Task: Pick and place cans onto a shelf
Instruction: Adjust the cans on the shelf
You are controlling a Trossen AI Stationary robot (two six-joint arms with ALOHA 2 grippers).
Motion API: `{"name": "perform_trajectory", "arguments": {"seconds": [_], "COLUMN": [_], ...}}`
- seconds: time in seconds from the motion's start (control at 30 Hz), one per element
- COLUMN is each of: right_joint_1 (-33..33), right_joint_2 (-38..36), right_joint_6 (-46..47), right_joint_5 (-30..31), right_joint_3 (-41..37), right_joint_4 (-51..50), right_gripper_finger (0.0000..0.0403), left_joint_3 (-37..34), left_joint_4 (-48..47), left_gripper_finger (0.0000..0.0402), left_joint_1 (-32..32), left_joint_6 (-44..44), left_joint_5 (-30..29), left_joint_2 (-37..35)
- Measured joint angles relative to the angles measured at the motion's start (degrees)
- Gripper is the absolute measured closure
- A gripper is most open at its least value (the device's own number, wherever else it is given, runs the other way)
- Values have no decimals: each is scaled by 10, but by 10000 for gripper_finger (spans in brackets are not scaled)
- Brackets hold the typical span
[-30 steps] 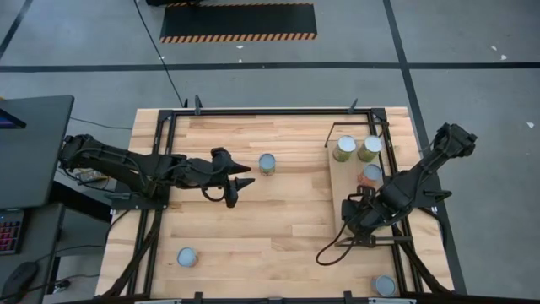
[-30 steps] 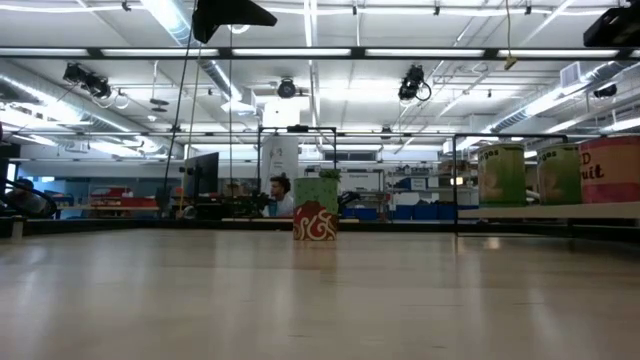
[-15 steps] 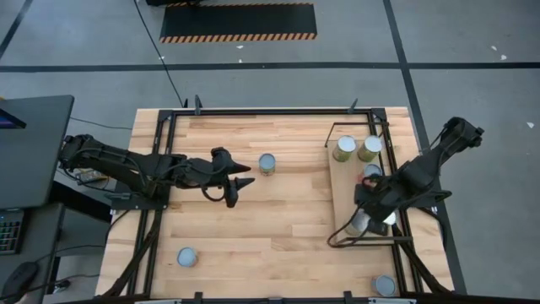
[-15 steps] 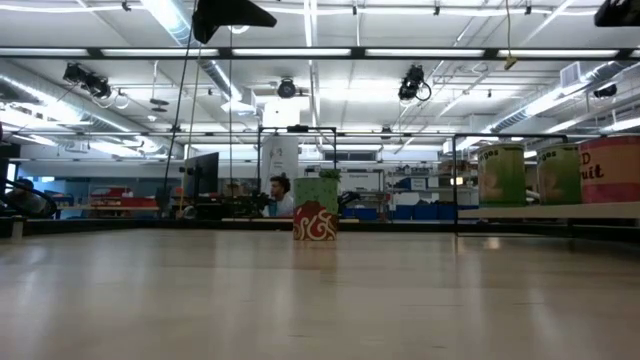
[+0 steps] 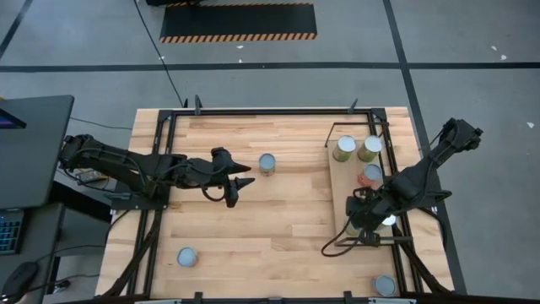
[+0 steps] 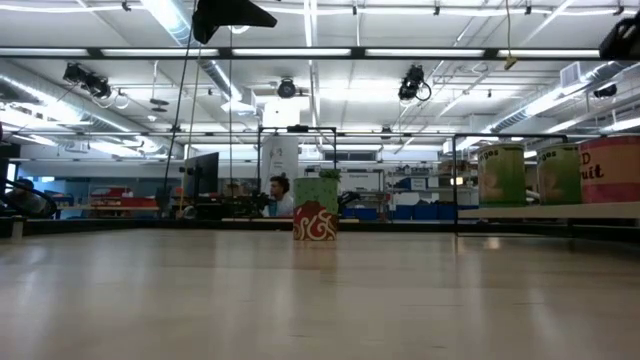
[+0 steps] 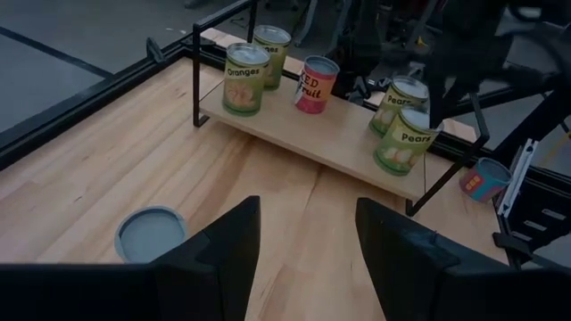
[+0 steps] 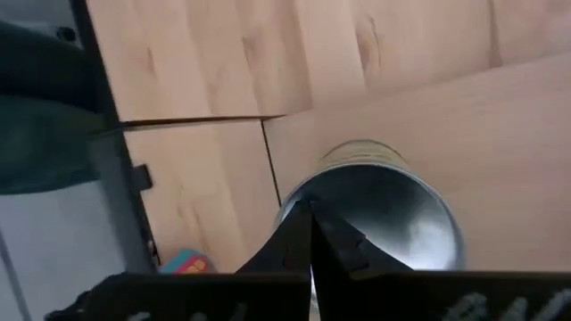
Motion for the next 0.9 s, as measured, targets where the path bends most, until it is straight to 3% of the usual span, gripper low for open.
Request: {"name": "perform_trajectory", "arguments": {"seconds": [0.27, 0.77, 0.9], "right_joint_1": [0, -1, -1], "right_joint_2": [15, 7, 5], "right_joint_6": [-25, -2, -4], "right_joint_5": [-16, 7, 7], "right_joint_3": [-8, 17, -3], "right_joint_4": [55, -44, -30], "right_gripper_finger": [402, 402, 402], "left_joint_3": [0, 0, 0], "left_joint_4": [0, 0, 0], "left_gripper_finger": [210, 209, 210], "left_joint_1": [-1, -1, -1], "left_joint_6": [-11, -12, -13], "left_joint_5": [0, 0, 0], "left_joint_2": [0, 0, 0]}}
